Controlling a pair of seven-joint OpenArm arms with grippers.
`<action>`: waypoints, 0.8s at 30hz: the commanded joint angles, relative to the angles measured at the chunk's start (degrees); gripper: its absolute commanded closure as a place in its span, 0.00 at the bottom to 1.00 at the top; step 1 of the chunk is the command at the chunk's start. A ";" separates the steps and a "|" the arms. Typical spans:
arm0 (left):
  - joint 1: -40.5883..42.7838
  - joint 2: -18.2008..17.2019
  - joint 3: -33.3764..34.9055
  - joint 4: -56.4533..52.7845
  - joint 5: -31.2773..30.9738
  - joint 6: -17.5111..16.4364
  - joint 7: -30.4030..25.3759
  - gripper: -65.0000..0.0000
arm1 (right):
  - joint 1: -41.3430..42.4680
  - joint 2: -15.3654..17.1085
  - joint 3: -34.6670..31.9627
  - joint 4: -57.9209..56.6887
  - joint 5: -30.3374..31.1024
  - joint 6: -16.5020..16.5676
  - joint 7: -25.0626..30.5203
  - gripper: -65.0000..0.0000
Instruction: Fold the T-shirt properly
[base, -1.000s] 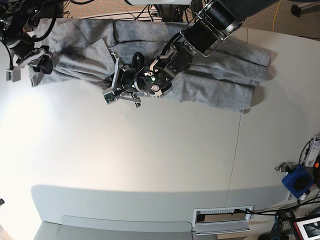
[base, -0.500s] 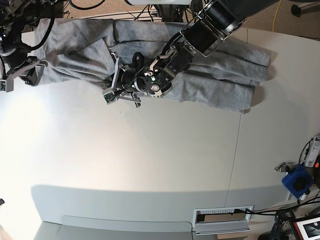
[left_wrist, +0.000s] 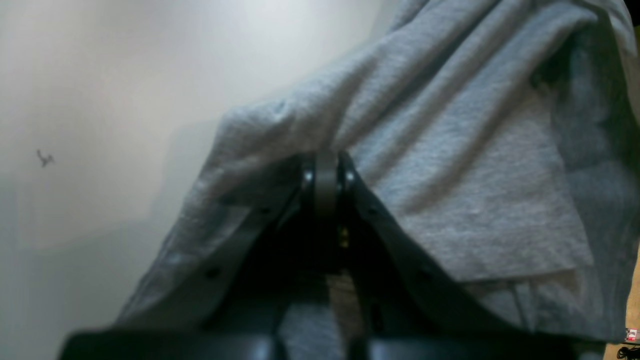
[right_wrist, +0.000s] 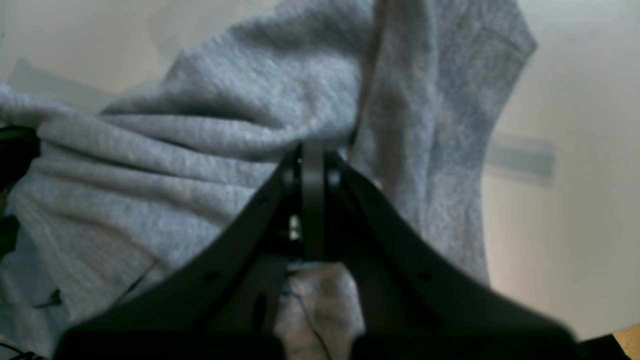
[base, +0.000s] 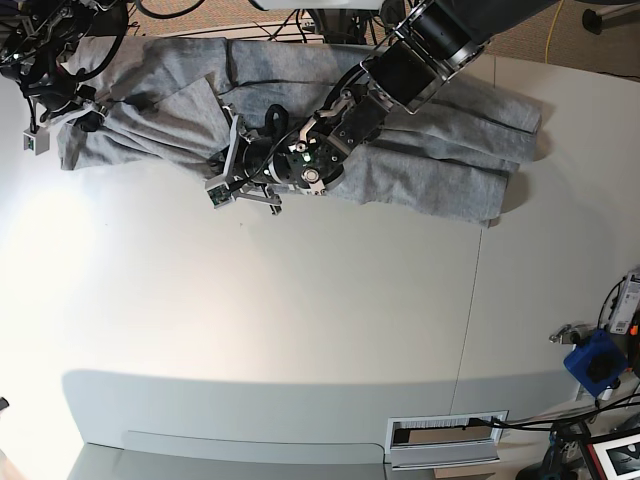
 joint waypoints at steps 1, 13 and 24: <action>0.35 -1.46 -0.04 -0.98 5.66 2.54 8.37 1.00 | 0.15 0.98 0.28 0.85 0.74 0.31 0.31 1.00; 0.28 -1.44 -0.07 -0.85 5.66 2.51 8.35 1.00 | 0.15 0.96 0.28 0.85 1.44 -0.94 0.90 1.00; 0.20 -2.82 -0.07 16.41 -1.88 0.33 17.79 1.00 | 0.15 0.96 0.28 0.85 1.84 -0.94 0.83 1.00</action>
